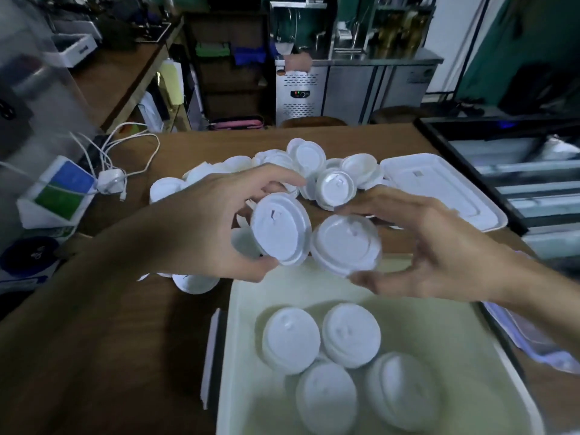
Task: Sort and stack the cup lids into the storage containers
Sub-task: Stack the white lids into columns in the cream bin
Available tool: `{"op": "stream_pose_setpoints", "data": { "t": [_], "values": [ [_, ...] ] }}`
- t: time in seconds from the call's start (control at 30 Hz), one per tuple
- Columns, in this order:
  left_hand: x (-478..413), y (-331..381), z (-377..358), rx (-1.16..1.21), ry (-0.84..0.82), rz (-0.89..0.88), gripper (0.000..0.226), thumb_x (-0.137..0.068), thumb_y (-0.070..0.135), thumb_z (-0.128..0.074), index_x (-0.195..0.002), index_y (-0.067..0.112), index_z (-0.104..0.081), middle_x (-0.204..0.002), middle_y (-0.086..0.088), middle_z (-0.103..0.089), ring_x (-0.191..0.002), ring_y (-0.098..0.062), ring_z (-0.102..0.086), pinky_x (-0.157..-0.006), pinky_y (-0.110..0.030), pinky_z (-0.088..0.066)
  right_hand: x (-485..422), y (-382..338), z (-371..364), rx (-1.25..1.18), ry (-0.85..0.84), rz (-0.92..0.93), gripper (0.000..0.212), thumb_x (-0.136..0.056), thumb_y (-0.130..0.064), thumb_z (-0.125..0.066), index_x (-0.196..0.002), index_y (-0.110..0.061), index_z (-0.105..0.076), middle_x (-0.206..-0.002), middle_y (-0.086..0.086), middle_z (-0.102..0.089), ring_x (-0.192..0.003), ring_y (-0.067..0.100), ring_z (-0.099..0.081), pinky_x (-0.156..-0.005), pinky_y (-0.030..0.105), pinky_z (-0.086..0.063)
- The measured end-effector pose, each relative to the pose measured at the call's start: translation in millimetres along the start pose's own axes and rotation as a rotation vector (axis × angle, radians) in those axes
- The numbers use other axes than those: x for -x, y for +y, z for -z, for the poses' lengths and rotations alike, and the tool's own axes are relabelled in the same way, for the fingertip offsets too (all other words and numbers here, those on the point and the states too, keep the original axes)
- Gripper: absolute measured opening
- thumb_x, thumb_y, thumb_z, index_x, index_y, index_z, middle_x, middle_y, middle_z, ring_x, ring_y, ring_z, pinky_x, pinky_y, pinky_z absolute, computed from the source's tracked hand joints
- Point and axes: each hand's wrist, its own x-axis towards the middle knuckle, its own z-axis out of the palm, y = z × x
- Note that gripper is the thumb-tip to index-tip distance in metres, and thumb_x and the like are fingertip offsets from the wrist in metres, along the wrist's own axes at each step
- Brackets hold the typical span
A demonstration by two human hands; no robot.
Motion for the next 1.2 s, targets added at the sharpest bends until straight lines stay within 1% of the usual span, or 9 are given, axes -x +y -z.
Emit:
{"op": "stream_pose_setpoints", "data": {
  "t": [0.23,0.33,0.43,0.57,0.63,0.73,0.83,1.03,1.2],
  "values": [
    [-3,32,-15,0.068,-0.101,-0.025,0.081,-0.071,0.026,-0.095,-0.138,0.036,-0.051,-0.126,0.022,-0.064,-0.124,-0.009,-0.061,-0.095,-0.028,-0.053,50,-11,-9,0.005,-0.047,0.038,0.072,-0.076,-0.037,-0.090,-0.139,-0.024,-0.058,-0.127,-0.010,-0.060,-0.121,0.009,-0.060,-0.098,0.026,-0.048],
    [1,38,-28,-0.043,-0.167,-0.054,0.072,-0.072,0.032,-0.092,-0.133,0.041,-0.054,-0.119,0.021,-0.065,-0.112,-0.008,-0.063,-0.092,-0.032,-0.053,60,-12,-22,0.041,-0.149,0.050,0.075,-0.077,-0.040,-0.090,-0.141,-0.025,-0.055,-0.130,-0.015,-0.055,-0.122,0.005,-0.058,-0.098,0.026,-0.048],
    [5,40,-44,-0.134,-0.238,-0.052,0.073,-0.072,0.038,-0.087,-0.135,0.044,-0.053,-0.120,0.025,-0.059,-0.112,0.001,-0.056,-0.094,-0.025,-0.048,64,-12,-35,0.020,-0.252,0.015,0.073,-0.078,-0.044,-0.087,-0.141,-0.030,-0.053,-0.133,-0.021,-0.051,-0.123,0.002,-0.056,-0.100,0.026,-0.048],
    [9,37,-60,-0.240,-0.368,0.000,0.073,-0.075,0.042,-0.080,-0.138,0.049,-0.044,-0.127,0.028,-0.048,-0.119,0.006,-0.042,-0.100,-0.028,-0.045,67,-16,-46,0.047,-0.377,0.025,0.064,-0.079,-0.048,-0.082,-0.134,-0.034,-0.053,-0.126,-0.023,-0.049,-0.117,0.001,-0.056,-0.098,0.020,-0.046],
    [10,37,-67,-0.253,-0.396,0.007,0.069,-0.075,0.039,-0.078,-0.133,0.049,-0.042,-0.123,0.028,-0.045,-0.114,0.008,-0.040,-0.089,-0.020,-0.045,66,-19,-51,0.085,-0.422,0.042,0.063,-0.079,-0.049,-0.081,-0.133,-0.035,-0.052,-0.123,-0.024,-0.047,-0.116,-0.004,-0.050,-0.099,0.011,-0.039],
    [11,39,-72,-0.333,-0.438,0.025,0.068,-0.078,0.038,-0.075,-0.134,0.046,-0.038,-0.118,0.027,-0.038,-0.106,0.009,-0.034,-0.070,-0.012,-0.037,64,-20,-61,0.152,-0.465,0.084,0.067,-0.078,-0.054,-0.078,-0.137,-0.035,-0.051,-0.123,-0.021,-0.045,-0.119,-0.005,-0.041,-0.102,0.007,-0.032],
    [10,40,-78,-0.383,-0.468,0.057,0.070,-0.080,0.039,-0.074,-0.137,0.043,-0.033,-0.114,0.021,-0.034,-0.104,0.004,-0.036,-0.067,-0.019,-0.039,61,-22,-68,0.162,-0.524,0.105,0.071,-0.080,-0.053,-0.079,-0.141,-0.036,-0.047,-0.127,-0.019,-0.044,-0.121,0.001,-0.041,-0.104,0.012,-0.035],
    [8,44,-81,-0.456,-0.542,0.106,0.071,-0.080,0.041,-0.075,-0.137,0.038,-0.034,-0.113,0.018,-0.029,-0.094,-0.004,-0.042,-0.057,-0.025,-0.037,56,-19,-85,0.333,-0.606,0.242,0.065,-0.086,-0.046,-0.074,-0.141,-0.023,-0.050,-0.135,-0.005,-0.050,-0.116,0.018,-0.046,-0.099,0.037,-0.048],
    [8,41,-82,-0.428,-0.534,0.099,0.073,-0.076,0.040,-0.078,-0.135,0.035,-0.035,-0.112,0.015,-0.034,-0.102,-0.008,-0.050,-0.074,-0.038,-0.054,54,-16,-85,0.309,-0.576,0.258,0.061,-0.091,-0.044,-0.071,-0.142,-0.023,-0.047,-0.136,-0.003,-0.049,-0.121,0.020,-0.049,-0.102,0.036,-0.047]
  ]
}}
